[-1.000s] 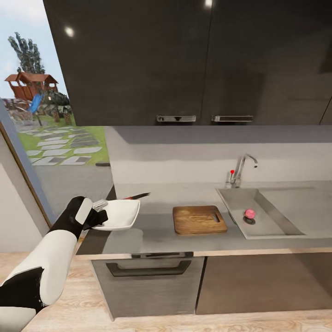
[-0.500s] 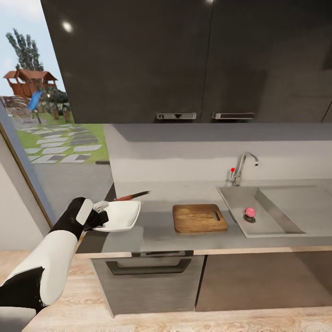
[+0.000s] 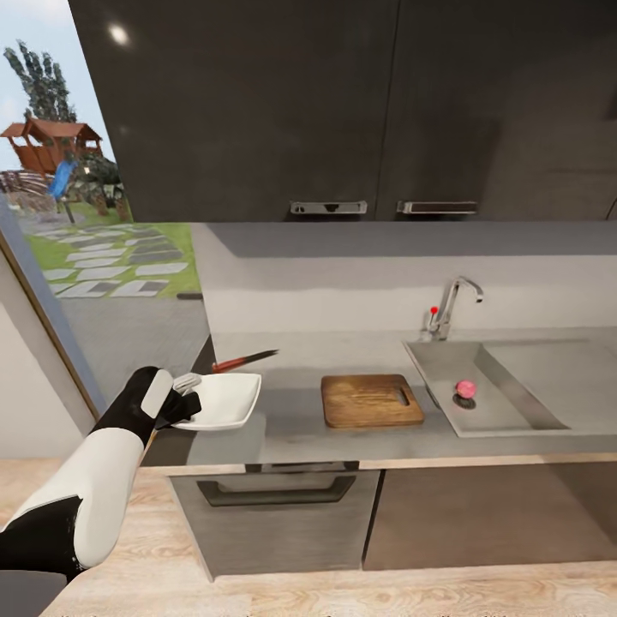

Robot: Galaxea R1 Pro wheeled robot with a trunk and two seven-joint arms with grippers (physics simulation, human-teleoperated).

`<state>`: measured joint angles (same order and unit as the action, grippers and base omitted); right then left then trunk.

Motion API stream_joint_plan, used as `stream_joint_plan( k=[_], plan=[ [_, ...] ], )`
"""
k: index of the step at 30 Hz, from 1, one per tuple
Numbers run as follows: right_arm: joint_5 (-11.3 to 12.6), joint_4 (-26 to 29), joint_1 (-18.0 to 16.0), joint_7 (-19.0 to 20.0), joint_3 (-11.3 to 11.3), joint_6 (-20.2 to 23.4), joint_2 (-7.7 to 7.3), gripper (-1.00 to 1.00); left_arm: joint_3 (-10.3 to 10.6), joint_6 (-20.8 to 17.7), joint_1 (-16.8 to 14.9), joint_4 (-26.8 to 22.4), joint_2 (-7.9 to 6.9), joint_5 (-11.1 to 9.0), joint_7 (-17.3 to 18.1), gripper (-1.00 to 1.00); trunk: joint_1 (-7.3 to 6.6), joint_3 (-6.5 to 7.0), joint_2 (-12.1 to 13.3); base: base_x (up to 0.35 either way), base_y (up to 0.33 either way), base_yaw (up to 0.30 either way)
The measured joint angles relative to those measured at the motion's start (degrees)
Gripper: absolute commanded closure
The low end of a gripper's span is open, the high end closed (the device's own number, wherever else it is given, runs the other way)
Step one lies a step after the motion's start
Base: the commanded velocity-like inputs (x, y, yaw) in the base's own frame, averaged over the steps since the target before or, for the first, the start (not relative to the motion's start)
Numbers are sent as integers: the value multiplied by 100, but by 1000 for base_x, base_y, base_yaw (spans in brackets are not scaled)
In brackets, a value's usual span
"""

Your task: In the kitchen, take the Vidalia onion out of the sink, dice it on the chopping board with the paring knife, put the diced onion into the bowl on the countertop, then place both the paring knife and the chopping board into the sink.

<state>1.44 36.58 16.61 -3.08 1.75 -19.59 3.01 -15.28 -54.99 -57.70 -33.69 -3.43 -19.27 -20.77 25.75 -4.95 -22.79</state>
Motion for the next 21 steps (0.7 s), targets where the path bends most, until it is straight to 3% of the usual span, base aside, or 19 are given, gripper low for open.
stream_joint_plan(
  k=[21],
  plan=[
    [1,0,0,3,0,5,0,-100,9,-1,0,6,8,3,0,100,0,-57,0,0,0,0]
  ],
)
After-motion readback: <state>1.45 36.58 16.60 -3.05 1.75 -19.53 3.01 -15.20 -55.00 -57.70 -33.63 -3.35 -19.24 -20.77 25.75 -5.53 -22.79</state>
